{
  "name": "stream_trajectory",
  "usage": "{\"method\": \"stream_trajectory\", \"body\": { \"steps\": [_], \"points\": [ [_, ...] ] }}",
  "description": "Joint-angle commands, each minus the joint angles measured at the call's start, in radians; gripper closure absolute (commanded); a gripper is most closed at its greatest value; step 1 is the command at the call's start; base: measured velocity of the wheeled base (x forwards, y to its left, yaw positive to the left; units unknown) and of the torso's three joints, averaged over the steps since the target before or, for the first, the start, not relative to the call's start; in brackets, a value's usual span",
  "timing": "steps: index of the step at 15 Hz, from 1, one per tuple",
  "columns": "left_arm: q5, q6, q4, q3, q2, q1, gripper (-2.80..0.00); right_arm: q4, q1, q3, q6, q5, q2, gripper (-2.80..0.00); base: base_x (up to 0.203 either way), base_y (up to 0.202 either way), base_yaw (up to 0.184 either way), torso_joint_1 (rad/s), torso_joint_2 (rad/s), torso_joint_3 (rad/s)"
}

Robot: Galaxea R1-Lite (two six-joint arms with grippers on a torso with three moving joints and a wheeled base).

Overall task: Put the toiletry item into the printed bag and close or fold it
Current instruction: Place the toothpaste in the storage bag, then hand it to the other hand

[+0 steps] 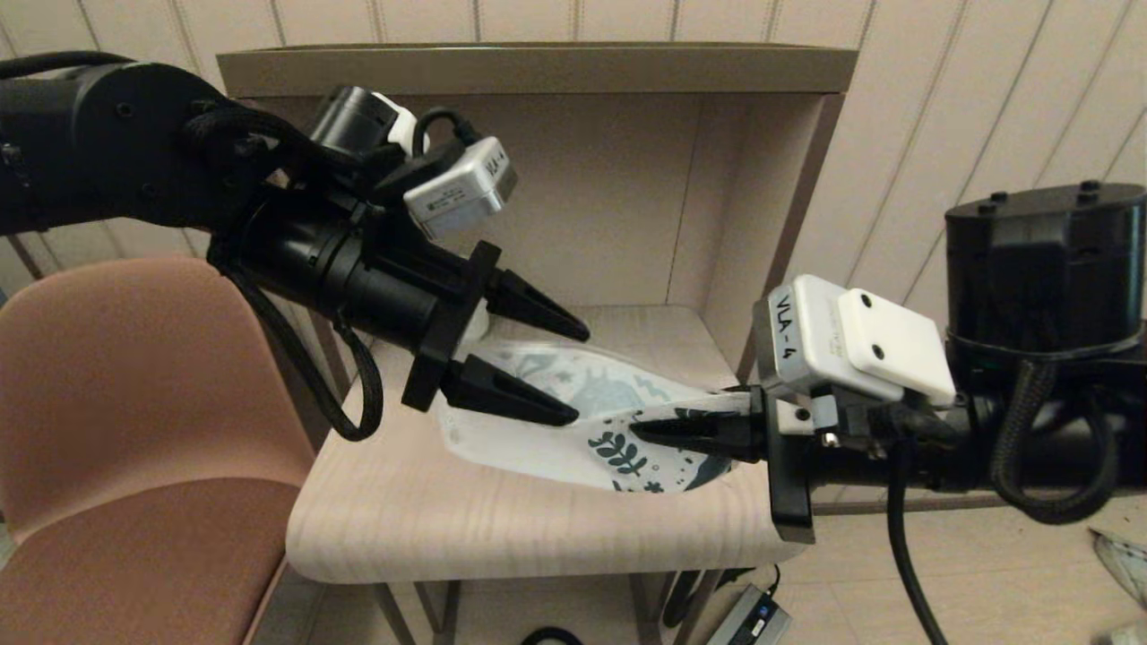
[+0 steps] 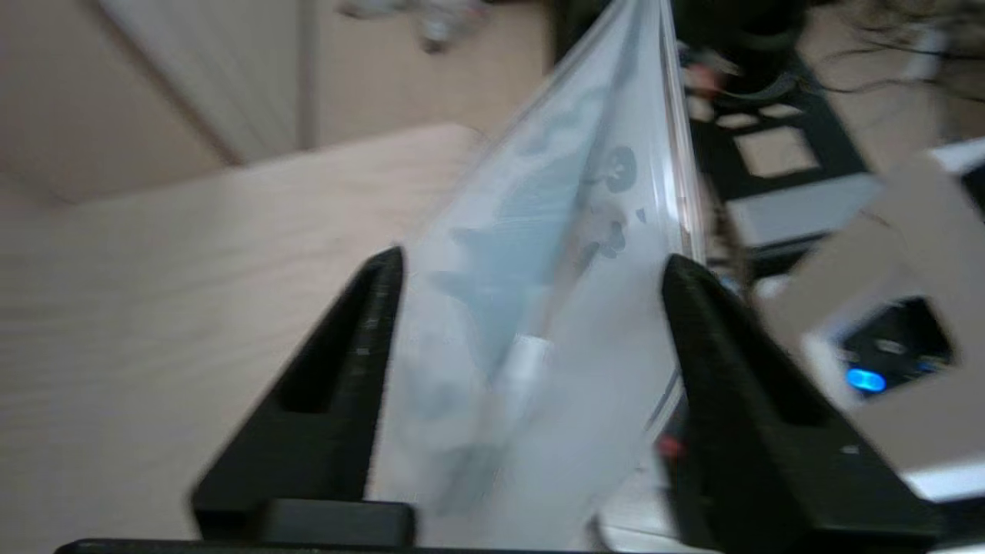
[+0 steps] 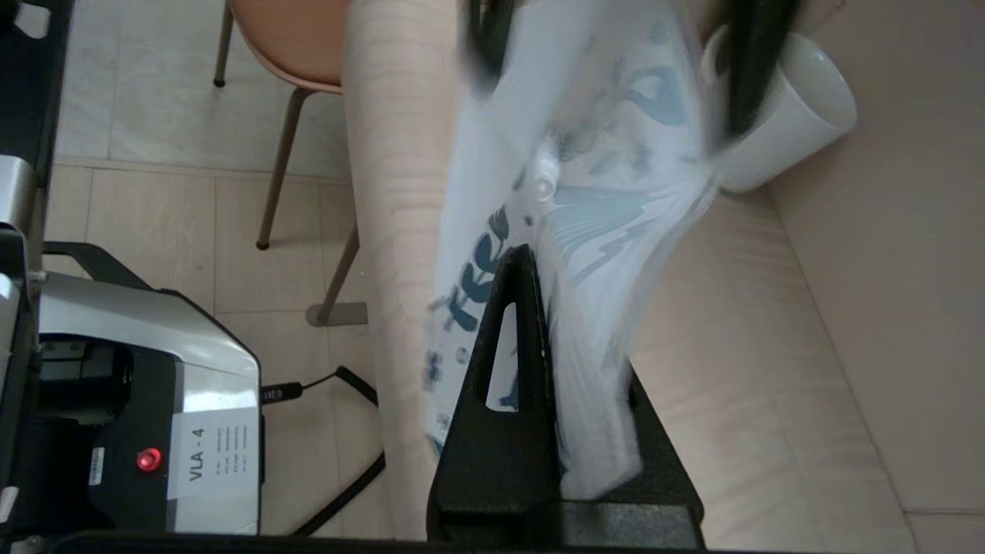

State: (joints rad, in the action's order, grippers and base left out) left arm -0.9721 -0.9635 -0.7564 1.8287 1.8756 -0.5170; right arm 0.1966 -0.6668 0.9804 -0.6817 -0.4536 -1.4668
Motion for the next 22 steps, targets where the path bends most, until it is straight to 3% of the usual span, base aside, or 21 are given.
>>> {"method": "stream_trajectory", "body": {
  "steps": [1, 6, 9, 11, 12, 17, 22],
  "points": [
    [-0.006, 0.002, 0.013, 0.066, 0.010, 0.073, -2.80, 0.001, 0.006, -0.008, -0.002, -0.004, 0.004, 0.00, 0.000, 0.000, 0.000, 0.000, 0.00, 0.000],
    [-0.040, 0.064, 0.052, 0.070, -0.019, 0.219, -2.80, 0.002, 0.009, -0.012, 0.011, -0.004, 0.020, 0.00, 0.000, 0.000, 0.000, 0.000, 0.00, 0.000],
    [-0.127, 0.069, -0.102, 0.060, -0.034, 0.309, -2.80, 0.001, 0.032, -0.011, 0.018, -0.006, 0.048, 0.00, 0.000, 0.000, 0.000, 0.000, 0.00, 0.000],
    [-0.141, 0.053, -0.188, 0.013, -0.048, 0.330, -2.80, 0.001, 0.035, -0.012, 0.036, -0.007, 0.057, 0.00, 0.000, 0.000, 0.000, 0.000, 0.00, 0.000],
    [-0.141, 0.042, -0.202, -0.030, -0.062, 0.339, 0.00, 0.001, 0.035, -0.012, 0.039, -0.007, 0.060, 0.00, 0.000, 0.000, 0.000, 0.000, 0.00, 0.000],
    [-0.175, 0.026, -0.190, -0.208, -0.129, 0.368, 0.00, 0.010, 0.054, 0.007, 0.061, -0.002, 0.066, 0.00, 0.000, 0.000, 0.000, 0.000, 0.00, 0.000],
    [-0.223, 0.030, -0.096, -0.307, -0.126, 0.399, 0.00, 0.067, 0.064, 0.034, 0.103, 0.002, 0.063, 0.00, 0.000, 0.000, 0.000, 0.000, 0.00, 0.000]
  ]
}}
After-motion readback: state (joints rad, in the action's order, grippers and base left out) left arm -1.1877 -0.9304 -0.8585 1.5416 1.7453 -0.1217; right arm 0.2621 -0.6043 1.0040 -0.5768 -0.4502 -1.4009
